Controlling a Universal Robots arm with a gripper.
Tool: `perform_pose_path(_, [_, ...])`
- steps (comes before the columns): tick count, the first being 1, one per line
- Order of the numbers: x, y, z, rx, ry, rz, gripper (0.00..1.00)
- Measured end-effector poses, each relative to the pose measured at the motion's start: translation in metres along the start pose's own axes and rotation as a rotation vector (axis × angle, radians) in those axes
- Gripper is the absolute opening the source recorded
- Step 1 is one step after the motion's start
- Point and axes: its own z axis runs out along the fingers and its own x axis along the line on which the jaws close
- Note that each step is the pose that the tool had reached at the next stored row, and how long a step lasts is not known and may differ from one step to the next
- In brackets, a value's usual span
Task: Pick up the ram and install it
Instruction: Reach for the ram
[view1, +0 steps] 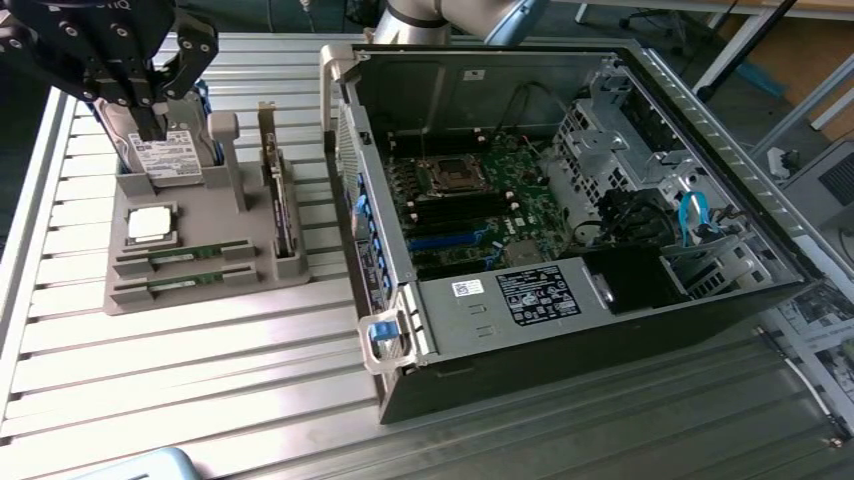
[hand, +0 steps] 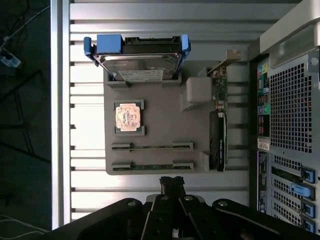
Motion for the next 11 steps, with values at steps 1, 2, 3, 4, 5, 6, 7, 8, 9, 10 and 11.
perform_pose_path(1, [0.0,0.0,0.0001,0.0001,-0.0003,0.007,0.11])
perform_pose_path(2, [0.0,0.0,0.0002,0.0002,-0.0008,0.019,0.11])
perform_pose_path(3, [0.0,0.0,0.0004,0.0003,-0.0013,0.029,0.11])
perform_pose_path(4, [0.0,0.0,0.0005,0.0005,-0.0018,0.04,0.11])
perform_pose_path(5, [0.0001,0.0,0.0005,0.0006,-0.002,0.047,0.11])
perform_pose_path(6, [0.0,0.0,0.0005,0.0006,-0.0021,0.047,0.11])
perform_pose_path(7, [0.0,0.0,0.0005,0.0006,-0.0022,0.047,0.11])
perform_pose_path(8, [0.0,0.0,0.0006,0.0006,-0.0022,0.047,0.11])
perform_pose_path(9, [0.0,0.0,0.0005,0.0006,-0.0021,0.047,0.11])
perform_pose_path(10, [0.0001,0.0001,0.0006,0.0005,-0.0023,0.048,0.11])
perform_pose_path(11, [0.0001,0.0005,0.0008,0.0003,-0.0025,0.048,0.11])
